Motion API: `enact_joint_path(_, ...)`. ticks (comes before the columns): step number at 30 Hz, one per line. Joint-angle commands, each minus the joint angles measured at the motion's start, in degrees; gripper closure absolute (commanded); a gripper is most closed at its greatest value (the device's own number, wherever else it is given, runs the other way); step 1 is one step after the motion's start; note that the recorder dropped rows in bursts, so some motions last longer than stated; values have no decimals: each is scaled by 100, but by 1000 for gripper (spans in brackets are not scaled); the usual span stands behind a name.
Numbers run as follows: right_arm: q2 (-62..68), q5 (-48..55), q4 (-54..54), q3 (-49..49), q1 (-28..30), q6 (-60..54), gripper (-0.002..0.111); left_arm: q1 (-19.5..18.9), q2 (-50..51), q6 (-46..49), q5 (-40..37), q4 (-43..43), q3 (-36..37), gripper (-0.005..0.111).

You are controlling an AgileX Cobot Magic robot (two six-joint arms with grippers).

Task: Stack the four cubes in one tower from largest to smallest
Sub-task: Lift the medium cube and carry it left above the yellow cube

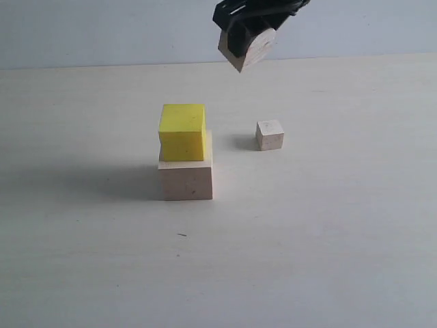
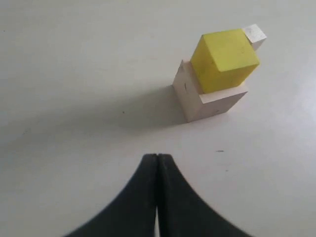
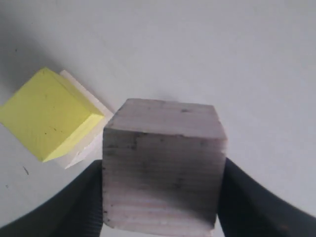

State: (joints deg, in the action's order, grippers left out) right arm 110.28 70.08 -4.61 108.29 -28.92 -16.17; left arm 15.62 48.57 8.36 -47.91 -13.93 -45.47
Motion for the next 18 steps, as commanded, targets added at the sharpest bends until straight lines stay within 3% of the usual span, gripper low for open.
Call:
enact_joint_path(1,-37,-12,30,144,5,-1435,108,31,17,55,-190,-14,19,107)
enact_joint_path(3,-37,-12,-325,144,-7,-2717,108,31,17,55,-310,-25,19,107)
enact_joint_path(6,-37,-12,-807,144,-7,-3762,108,31,17,55,-369,-36,19,107)
enact_joint_path(10,-37,-12,-1344,144,-7,-4187,108,31,17,55,-420,-36,19,107)
enact_joint_path(11,-37,-12,-1307,144,-7,-3843,108,31,17,55,-420,-36,19,107)
enact_joint_path(14,-37,-13,-865,144,-7,-1020,108,31,17,55,-420,-36,19,107)
enact_joint_path(18,-37,-12,-821,144,-37,1697,108,31,17,45,-334,-36,19,107)
